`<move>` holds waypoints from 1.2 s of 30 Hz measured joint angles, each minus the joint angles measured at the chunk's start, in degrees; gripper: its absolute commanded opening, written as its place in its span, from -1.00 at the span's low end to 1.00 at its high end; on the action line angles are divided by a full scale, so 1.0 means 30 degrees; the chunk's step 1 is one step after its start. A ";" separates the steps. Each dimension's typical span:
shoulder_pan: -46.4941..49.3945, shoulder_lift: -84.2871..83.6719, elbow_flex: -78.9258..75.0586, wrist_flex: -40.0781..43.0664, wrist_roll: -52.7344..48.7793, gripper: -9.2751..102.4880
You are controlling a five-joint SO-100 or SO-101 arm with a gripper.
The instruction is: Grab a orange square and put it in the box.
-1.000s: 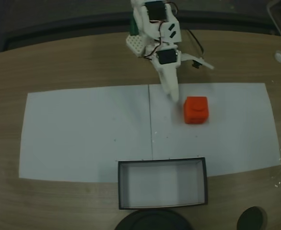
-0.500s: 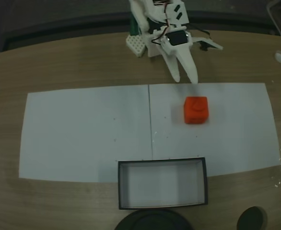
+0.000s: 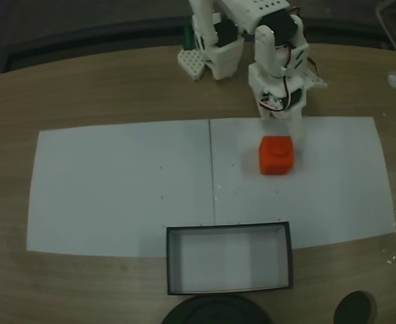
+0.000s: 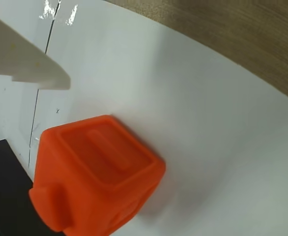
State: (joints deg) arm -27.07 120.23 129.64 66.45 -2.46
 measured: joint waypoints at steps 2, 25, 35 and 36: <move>0.0615 -0.1670 -0.0762 0.0000 0.0000 -0.19; 0.1553 -0.7148 -0.4219 -0.2051 0.0000 -0.83; 0.1553 -0.7119 -0.5391 -0.1406 -0.0117 -0.84; 0.1582 -0.6914 -0.5420 -0.0967 -0.0117 -0.84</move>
State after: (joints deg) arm -22.32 99.49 113.38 63.54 -2.81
